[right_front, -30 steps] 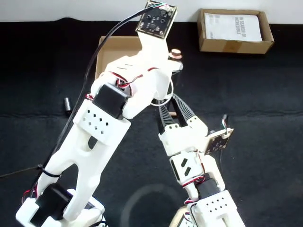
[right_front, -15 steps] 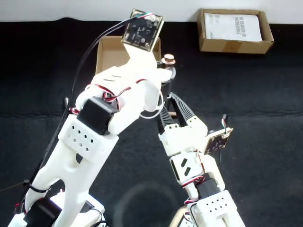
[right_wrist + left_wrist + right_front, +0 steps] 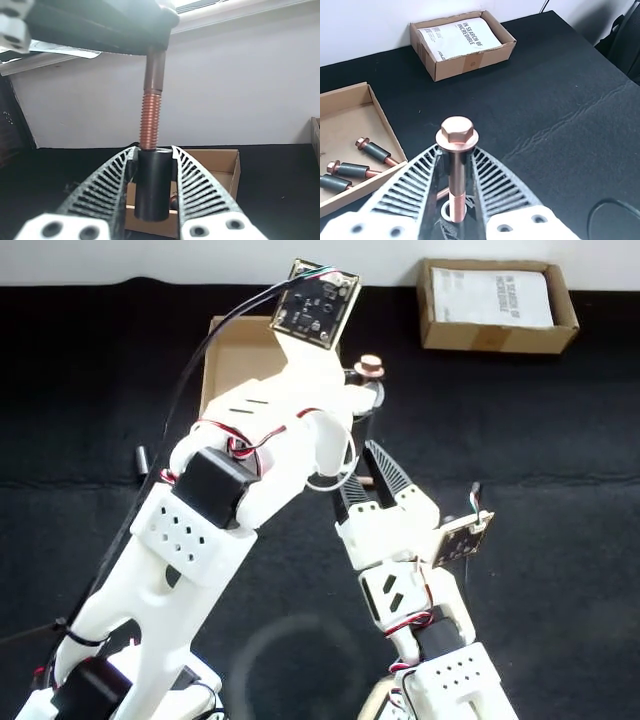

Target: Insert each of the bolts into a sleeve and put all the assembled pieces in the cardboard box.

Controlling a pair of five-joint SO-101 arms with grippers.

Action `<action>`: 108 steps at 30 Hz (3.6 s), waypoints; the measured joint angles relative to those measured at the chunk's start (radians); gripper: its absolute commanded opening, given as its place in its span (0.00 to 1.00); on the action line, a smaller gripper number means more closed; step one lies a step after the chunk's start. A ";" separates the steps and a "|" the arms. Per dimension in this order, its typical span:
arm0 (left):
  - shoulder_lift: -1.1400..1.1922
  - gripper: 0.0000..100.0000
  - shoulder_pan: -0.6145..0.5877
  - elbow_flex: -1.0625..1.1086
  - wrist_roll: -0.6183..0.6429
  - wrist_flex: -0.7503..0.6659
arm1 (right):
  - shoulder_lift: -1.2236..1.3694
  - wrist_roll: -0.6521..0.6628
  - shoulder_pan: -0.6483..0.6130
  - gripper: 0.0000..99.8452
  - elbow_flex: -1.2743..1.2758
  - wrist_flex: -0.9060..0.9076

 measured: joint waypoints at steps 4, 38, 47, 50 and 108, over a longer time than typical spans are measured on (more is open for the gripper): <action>0.000 0.01 0.000 0.003 0.000 0.000 | 0.000 0.000 0.000 0.01 0.000 0.000; -0.049 0.17 0.002 0.107 -0.003 0.410 | 0.002 0.000 0.028 0.01 0.000 0.002; -0.238 0.21 0.126 0.112 -0.002 0.735 | 0.002 0.000 0.041 0.01 0.000 0.005; -0.298 0.15 0.130 0.110 -0.002 0.756 | 0.002 0.028 0.044 0.01 0.000 0.005; -1.356 0.01 -0.769 1.660 -0.242 -0.114 | 1.901 0.137 0.025 0.01 -2.472 1.293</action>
